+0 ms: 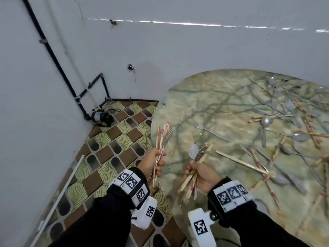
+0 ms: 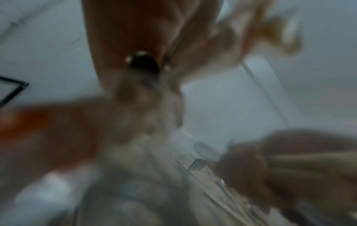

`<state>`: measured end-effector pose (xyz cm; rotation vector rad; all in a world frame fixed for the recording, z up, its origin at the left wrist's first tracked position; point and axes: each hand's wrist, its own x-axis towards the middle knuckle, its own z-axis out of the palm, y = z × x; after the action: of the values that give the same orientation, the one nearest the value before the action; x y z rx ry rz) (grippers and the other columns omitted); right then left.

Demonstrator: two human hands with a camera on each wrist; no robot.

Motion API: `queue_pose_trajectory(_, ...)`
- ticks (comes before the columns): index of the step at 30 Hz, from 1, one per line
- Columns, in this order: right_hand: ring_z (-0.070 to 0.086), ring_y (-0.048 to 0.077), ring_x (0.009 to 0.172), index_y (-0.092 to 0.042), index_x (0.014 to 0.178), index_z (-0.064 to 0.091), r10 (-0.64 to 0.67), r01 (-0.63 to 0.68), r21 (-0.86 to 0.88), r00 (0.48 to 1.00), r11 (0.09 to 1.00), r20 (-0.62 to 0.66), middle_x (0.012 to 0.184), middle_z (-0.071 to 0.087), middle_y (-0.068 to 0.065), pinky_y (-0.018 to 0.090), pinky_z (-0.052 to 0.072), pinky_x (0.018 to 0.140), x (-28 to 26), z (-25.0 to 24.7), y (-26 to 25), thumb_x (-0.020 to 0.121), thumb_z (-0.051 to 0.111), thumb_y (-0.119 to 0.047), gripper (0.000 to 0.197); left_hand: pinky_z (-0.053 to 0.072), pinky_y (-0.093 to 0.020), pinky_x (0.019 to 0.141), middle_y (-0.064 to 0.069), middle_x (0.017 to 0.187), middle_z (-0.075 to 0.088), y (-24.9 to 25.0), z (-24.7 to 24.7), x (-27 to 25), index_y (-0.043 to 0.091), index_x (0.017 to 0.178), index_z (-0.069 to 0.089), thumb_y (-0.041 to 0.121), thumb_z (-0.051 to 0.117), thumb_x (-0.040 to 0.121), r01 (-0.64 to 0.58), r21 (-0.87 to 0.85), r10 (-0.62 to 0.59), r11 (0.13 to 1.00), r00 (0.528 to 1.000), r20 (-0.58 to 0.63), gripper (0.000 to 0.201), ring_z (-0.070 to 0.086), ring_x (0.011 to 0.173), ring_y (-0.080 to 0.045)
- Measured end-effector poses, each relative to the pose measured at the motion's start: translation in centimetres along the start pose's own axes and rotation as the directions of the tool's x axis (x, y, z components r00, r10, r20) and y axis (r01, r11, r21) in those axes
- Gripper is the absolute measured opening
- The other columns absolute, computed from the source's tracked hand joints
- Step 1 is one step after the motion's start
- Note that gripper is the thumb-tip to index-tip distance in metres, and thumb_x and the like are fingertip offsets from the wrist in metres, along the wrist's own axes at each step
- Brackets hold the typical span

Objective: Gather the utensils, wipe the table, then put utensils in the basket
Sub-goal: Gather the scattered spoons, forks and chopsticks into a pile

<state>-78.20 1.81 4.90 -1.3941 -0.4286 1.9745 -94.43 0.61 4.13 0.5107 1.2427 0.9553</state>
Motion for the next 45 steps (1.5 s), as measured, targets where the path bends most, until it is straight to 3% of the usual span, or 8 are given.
queue_pose_trajectory(9,0.05,0.011,0.033,-0.012,0.074,0.037,-0.037,0.047,-0.187,0.998,0.981,0.058,0.063,0.042,0.009,0.02,0.046,0.04,4.4,2.6,-4.3,0.1,0.031,-0.003,0.028,0.03,-0.018,0.039,0.003,0.052,0.037,2.5,-0.2,5.1,0.013,0.094,0.045,0.018,0.026,0.098,-0.029,0.015,0.029,0.999,1.0,0.006,0.019,0.031,0.038,-0.008)
queue_pose_trajectory(16,0.047,0.012,0.031,-0.009,0.075,0.04,-0.145,0.135,-0.355,0.989,0.925,-0.001,0.061,0.042,0.012,0.02,0.041,0.036,10.2,7.3,-7.4,0.096,0.034,0.006,0.027,0.038,-0.021,0.051,-0.001,0.069,0.044,6.4,-1.8,11.1,0.009,0.112,0.04,0.008,0.035,0.097,-0.066,0.369,0.041,0.927,0.996,0.075,0.016,0.041,0.054,-0.011)
queue_pose_trajectory(23,0.052,0.019,0.052,0.002,0.085,0.054,-0.305,0.162,-0.632,0.944,0.758,-0.124,0.065,0.054,0.013,0.024,0.045,0.046,16.6,10.9,-9.9,0.083,0.051,0.012,0.01,0.047,-0.048,0.097,-0.013,0.117,0.059,9.6,-3.3,17.3,0.013,0.129,0.042,0.003,0.046,0.089,-0.131,0.649,0.104,0.749,0.991,0.079,0.042,0.059,0.105,-0.029)
queue_pose_trajectory(28,0.063,0.03,0.097,0.002,0.115,0.057,-0.365,0.155,-0.728,0.92,0.667,-0.138,0.108,0.064,0.019,0.032,0.053,0.077,18.7,11.2,-10.8,0.081,0.06,0.0,0.034,0.049,-0.041,0.094,-0.009,0.111,0.063,11.0,-2.9,19.8,0.013,0.116,0.055,0.012,0.056,0.088,-0.226,0.739,0.168,0.635,0.974,0.154,0.028,0.061,0.101,-0.025)
queue_pose_trajectory(31,0.062,0.027,0.1,-0.001,0.105,0.064,-0.467,0.244,-0.782,0.881,0.573,-0.068,0.105,0.066,0.015,0.036,0.049,0.092,18.9,11.5,-10.8,0.079,0.06,0.003,0.027,0.048,-0.049,0.093,-0.014,0.107,0.061,10.6,-3.1,21.7,0.011,0.111,0.058,0.019,0.07,0.073,-0.249,0.782,0.174,0.571,0.968,0.182,0.042,0.059,0.1,-0.029)
queue_pose_trajectory(36,0.064,0.022,0.098,-0.013,0.104,0.065,-0.531,0.333,-0.764,0.848,0.553,-0.015,0.103,0.069,0.007,0.039,0.05,0.093,19.3,10.8,-10.1,0.071,0.066,-0.002,0.034,0.044,-0.049,0.1,-0.01,0.125,0.052,11.0,-3.4,21.5,0.013,0.13,0.043,0.015,0.079,0.065,-0.247,0.76,0.177,0.601,0.969,0.174,0.074,0.053,0.115,-0.028)
queue_pose_trajectory(41,0.057,0.026,0.103,-0.026,0.106,0.056,-0.444,0.08,-0.847,0.875,0.526,-0.193,0.11,0.06,0.003,0.042,0.047,0.095,20.3,9.3,-8.4,0.065,0.064,-0.037,0.043,0.037,-0.044,0.107,-0.01,0.132,0.037,10.7,-4.1,20.9,0.01,0.124,0.043,0.018,0.072,0.074,-0.152,0.866,0.149,0.476,0.985,0.091,0.059,0.041,0.121,-0.027)
queue_pose_trajectory(45,0.047,0.03,0.108,-0.012,0.124,0.044,-0.347,-0.031,-0.841,0.902,0.54,-0.256,0.123,0.042,0.014,0.034,0.041,0.096,19.5,9.8,-7.9,0.081,0.061,-0.023,0.047,0.034,-0.034,0.109,-0.007,0.121,0.033,10.8,-3.9,20.9,0.01,0.121,0.048,0.02,0.069,0.078,-0.157,0.876,0.076,0.457,0.988,0.138,0.049,0.042,0.114,-0.023)
